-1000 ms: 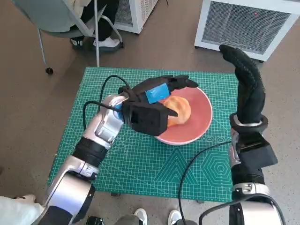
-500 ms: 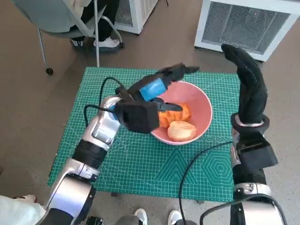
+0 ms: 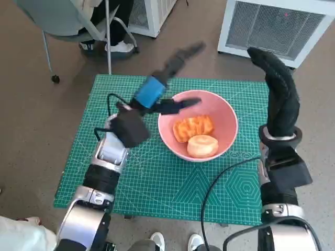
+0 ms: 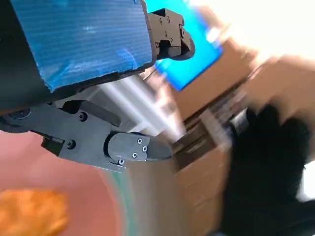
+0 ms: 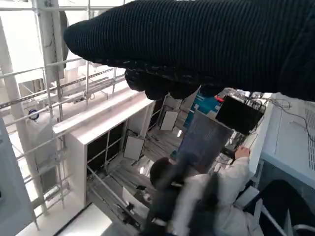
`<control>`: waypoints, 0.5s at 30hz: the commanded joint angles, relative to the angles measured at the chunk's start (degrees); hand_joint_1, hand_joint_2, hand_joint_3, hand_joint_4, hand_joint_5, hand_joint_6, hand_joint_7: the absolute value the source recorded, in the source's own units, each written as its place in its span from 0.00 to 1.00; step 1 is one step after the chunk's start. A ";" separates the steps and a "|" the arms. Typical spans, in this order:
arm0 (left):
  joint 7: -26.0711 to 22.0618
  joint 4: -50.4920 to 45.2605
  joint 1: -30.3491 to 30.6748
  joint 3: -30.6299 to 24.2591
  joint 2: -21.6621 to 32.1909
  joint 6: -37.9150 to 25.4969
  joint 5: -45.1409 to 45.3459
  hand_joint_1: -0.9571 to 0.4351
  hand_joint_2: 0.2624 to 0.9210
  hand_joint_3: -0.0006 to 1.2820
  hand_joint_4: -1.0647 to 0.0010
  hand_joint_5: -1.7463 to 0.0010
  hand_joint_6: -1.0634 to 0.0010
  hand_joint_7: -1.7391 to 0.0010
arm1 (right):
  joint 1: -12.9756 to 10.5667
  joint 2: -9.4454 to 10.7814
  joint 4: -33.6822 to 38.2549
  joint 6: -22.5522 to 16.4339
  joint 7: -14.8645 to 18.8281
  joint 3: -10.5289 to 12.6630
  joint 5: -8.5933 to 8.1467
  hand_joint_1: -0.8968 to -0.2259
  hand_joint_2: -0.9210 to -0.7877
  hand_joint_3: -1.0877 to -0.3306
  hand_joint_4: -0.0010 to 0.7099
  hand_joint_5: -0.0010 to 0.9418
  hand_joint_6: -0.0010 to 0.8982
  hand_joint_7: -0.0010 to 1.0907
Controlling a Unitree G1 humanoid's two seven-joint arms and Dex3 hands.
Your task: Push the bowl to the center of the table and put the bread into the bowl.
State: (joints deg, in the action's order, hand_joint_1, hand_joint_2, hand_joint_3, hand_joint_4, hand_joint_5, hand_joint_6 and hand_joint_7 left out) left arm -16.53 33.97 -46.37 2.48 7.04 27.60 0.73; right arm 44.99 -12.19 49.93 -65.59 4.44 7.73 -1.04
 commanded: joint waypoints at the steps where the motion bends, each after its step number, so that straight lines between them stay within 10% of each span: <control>1: 0.74 -4.70 2.73 -2.19 -1.88 1.25 -4.13 0.36 1.00 0.27 0.83 0.98 0.91 0.80 | 0.30 0.20 -1.72 2.79 3.72 -0.40 -4.53 0.48 0.00 0.37 0.50 0.00 0.24 0.25; 9: 1.41 -8.93 4.96 -3.41 -2.86 3.99 -5.85 0.35 1.00 0.35 0.82 0.99 0.95 0.76 | 0.85 1.13 -6.60 8.74 10.38 -0.27 -12.96 0.46 0.00 0.43 0.52 0.01 0.27 0.26; 15: 0.23 -11.09 5.77 -3.67 -3.06 4.20 -7.79 0.34 1.00 0.37 0.82 1.00 0.99 0.70 | 0.54 1.95 -10.13 12.23 12.43 -0.04 -15.08 0.45 0.00 0.42 0.53 0.01 0.28 0.26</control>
State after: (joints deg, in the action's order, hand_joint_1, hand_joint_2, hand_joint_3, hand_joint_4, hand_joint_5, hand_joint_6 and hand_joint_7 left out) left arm -15.55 24.74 -41.57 -0.80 4.18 31.22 -5.49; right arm 46.20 -10.87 41.12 -55.52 15.69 7.54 -15.06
